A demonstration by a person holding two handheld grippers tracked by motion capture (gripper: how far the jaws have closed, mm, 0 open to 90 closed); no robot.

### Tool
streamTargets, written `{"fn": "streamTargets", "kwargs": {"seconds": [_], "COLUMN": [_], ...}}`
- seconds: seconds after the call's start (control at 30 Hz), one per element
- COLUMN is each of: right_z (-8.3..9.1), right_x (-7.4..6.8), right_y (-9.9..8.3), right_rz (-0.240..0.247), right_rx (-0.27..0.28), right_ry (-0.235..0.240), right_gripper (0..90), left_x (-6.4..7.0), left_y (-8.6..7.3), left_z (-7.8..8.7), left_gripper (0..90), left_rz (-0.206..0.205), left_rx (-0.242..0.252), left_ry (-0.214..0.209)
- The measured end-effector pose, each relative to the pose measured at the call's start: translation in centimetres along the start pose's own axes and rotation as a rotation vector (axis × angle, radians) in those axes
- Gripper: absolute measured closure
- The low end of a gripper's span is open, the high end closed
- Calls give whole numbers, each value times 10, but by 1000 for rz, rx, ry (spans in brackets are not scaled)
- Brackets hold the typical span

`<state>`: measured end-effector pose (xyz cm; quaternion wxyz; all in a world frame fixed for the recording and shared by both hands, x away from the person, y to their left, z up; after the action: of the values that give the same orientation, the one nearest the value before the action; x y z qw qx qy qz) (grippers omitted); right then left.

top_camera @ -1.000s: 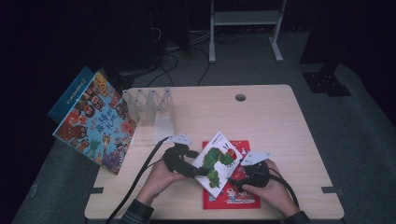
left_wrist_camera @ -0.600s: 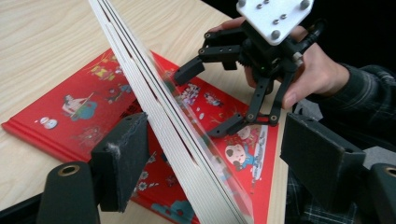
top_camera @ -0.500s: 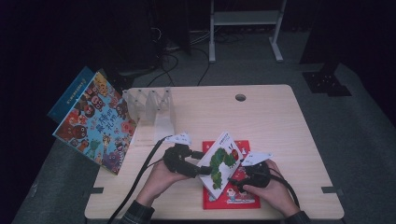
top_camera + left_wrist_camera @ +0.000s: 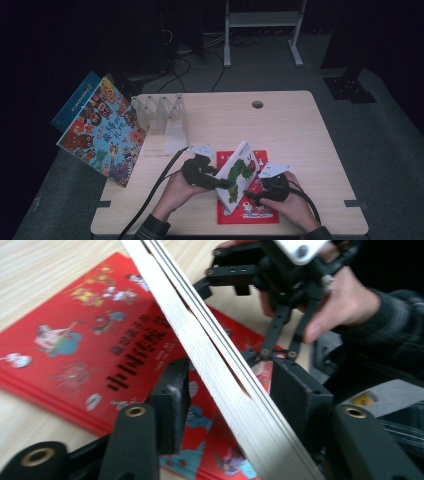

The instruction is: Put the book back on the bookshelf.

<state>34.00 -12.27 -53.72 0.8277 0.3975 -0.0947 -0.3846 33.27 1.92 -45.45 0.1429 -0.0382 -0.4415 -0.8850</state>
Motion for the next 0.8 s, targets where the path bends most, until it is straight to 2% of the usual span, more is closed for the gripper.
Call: {"fn": "streamTargets", "kwargs": {"seconds": [0.27,0.4,0.57,0.8], "right_z": [-7,-9,-10,-5], "right_x": [-5,-6,-7,-1], "right_y": [5,7,8,6], "right_rz": [-12,-15,-12,-14], "right_rx": [19,22,22,18], "right_ry": [-19,-19,-13,-18], "right_gripper": [138,156,167,214], "left_x": [-12,-18,-21,-14], "left_y": [0,1,8,5], "left_z": [5,11,20,16], "left_gripper": [619,648,733,684], "left_rz": [-37,-44,-83,-96], "left_rx": [-77,-77,-48,-46], "left_ry": [108,116,143,117]}}
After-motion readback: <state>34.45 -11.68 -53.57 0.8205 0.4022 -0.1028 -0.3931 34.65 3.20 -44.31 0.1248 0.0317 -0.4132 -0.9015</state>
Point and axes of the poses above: each handheld gripper's, and its own axes: z roughly backward along the jaws, y roughly out of its top, x roughly to its right, the point moved 9 cm from there along -z, roughly forward along the jaws, and after that the axes turned 11 degrees about -z, right-handed, at the moved point
